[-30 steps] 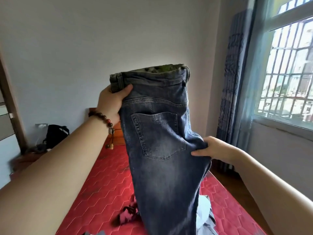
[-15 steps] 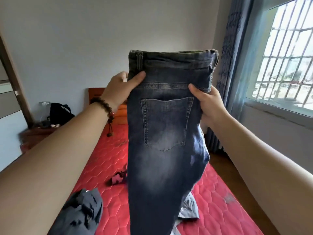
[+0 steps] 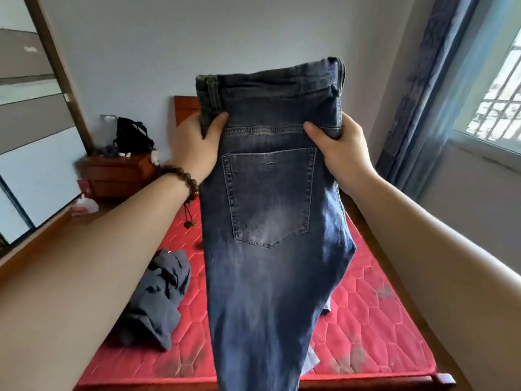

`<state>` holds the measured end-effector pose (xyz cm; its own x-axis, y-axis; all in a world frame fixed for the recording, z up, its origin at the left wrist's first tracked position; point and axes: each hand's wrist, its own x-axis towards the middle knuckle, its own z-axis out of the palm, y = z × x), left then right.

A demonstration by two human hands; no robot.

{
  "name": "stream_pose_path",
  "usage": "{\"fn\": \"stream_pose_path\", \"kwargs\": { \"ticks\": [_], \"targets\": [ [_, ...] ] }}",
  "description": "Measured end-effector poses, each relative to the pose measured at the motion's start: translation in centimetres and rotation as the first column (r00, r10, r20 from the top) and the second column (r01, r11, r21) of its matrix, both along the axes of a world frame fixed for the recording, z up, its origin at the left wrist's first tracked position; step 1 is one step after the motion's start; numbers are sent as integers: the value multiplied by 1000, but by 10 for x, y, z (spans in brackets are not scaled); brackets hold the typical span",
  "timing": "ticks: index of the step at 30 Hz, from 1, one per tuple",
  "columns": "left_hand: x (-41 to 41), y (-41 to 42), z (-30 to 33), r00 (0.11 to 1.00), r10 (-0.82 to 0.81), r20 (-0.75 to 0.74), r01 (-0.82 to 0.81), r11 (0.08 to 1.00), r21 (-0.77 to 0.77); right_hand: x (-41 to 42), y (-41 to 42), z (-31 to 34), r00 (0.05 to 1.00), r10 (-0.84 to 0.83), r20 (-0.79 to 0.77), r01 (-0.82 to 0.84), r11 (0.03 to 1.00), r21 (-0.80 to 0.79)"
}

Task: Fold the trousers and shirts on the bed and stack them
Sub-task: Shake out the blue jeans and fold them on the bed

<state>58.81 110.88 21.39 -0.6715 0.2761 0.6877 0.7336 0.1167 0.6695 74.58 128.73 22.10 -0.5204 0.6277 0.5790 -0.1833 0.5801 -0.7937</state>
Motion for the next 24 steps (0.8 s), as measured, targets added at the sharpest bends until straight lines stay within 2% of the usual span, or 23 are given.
{"fn": "stream_pose_path", "kwargs": {
  "ticks": [5, 11, 17, 21, 24],
  "targets": [
    [-59, 0, -62, 996, 28, 89, -13, 987, -161, -61, 14, -67, 985, 20, 171, -13, 999, -41],
    [-159, 9, -170, 965, 78, 251, -12, 967, -253, -166, 30, -172, 939, 83, 333, -40, 990, -133],
    [-265, 32, -270, 905, 183, 383, -10, 911, -412, -279, 46, -260, 884, 30, 467, 22, 994, -106],
    [-317, 52, -324, 871, 242, 428, 3, 868, -496, -333, 62, -312, 866, 45, 499, 41, 986, -160],
    [-341, 68, -357, 861, 339, 379, -83, 830, -552, -362, 76, -346, 861, 29, 507, 64, 984, -165]
  ]
}}
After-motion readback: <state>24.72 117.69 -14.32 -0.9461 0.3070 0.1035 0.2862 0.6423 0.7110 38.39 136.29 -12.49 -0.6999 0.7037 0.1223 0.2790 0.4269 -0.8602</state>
